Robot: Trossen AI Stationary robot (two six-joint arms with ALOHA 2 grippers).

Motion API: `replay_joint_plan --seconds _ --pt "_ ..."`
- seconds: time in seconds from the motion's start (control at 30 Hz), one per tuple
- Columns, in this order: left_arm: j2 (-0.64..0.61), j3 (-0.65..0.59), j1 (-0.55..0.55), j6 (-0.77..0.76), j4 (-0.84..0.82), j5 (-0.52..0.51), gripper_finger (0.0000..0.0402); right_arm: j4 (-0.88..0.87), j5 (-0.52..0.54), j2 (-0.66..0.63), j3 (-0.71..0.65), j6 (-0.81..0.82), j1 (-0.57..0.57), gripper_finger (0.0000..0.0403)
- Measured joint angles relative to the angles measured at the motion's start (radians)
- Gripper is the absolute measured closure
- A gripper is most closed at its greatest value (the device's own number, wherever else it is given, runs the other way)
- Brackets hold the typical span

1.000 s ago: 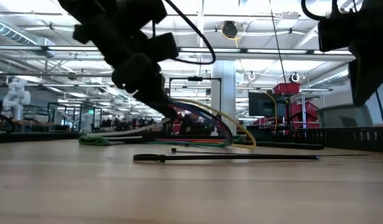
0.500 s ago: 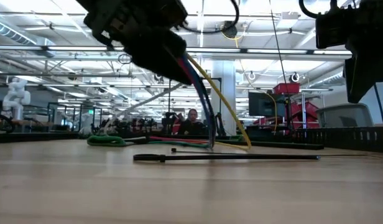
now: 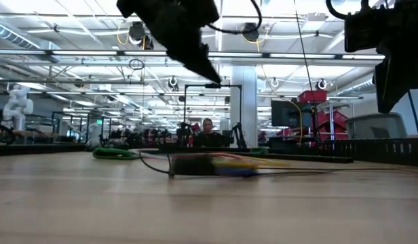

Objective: Ziptie cables
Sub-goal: Wrap the black zip tie on the cable

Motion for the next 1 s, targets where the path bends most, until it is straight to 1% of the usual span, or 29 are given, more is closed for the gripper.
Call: replay_joint_plan --seconds 0.07,0.1,0.17,0.27,0.33,0.43,0.53,0.6,0.67,0.8,0.9,1.0 --pt "0.001 0.000 0.004 0.059 -0.090 -0.002 0.0236 0.004 -0.008 0.000 0.000 0.000 -0.004 0.0235" --pt "0.001 0.000 0.007 0.063 -0.142 -0.006 0.0236 0.014 -0.013 0.000 0.000 0.014 -0.006 0.0232" --pt "-0.002 0.000 0.013 0.023 -0.236 -0.007 0.0238 0.081 -0.046 0.004 0.000 0.046 -0.006 0.0228" --pt "-0.009 -0.004 0.027 -0.025 -0.328 0.036 0.0245 0.182 -0.131 0.042 0.002 0.027 0.004 0.0231" --pt "-0.039 -0.032 0.032 -0.047 -0.308 0.067 0.0250 0.213 -0.142 0.089 0.002 0.000 0.015 0.0239" --pt "-0.104 -0.086 0.037 -0.105 -0.187 0.083 0.0258 0.272 -0.147 0.168 0.002 -0.060 0.008 0.0250" --pt "-0.175 -0.174 0.040 -0.205 -0.090 0.083 0.0260 0.348 -0.147 0.232 0.002 -0.105 -0.020 0.0254" --pt "-0.213 -0.235 0.026 -0.277 -0.060 0.083 0.0261 0.365 -0.147 0.262 0.013 -0.131 -0.042 0.0253" --pt "-0.254 -0.289 -0.015 -0.326 -0.056 0.087 0.0261 0.374 -0.147 0.283 0.037 -0.174 -0.060 0.0252" --pt "-0.262 -0.343 -0.136 -0.419 -0.023 0.097 0.0261 0.342 -0.142 0.294 0.067 -0.275 -0.091 0.0253" --pt "-0.222 -0.367 -0.238 -0.481 0.121 0.097 0.0261 0.304 -0.141 0.289 0.069 -0.291 -0.110 0.0254" --pt "-0.160 -0.377 -0.307 -0.556 0.156 0.048 0.0261 0.250 -0.141 0.282 0.069 -0.299 -0.116 0.0254"
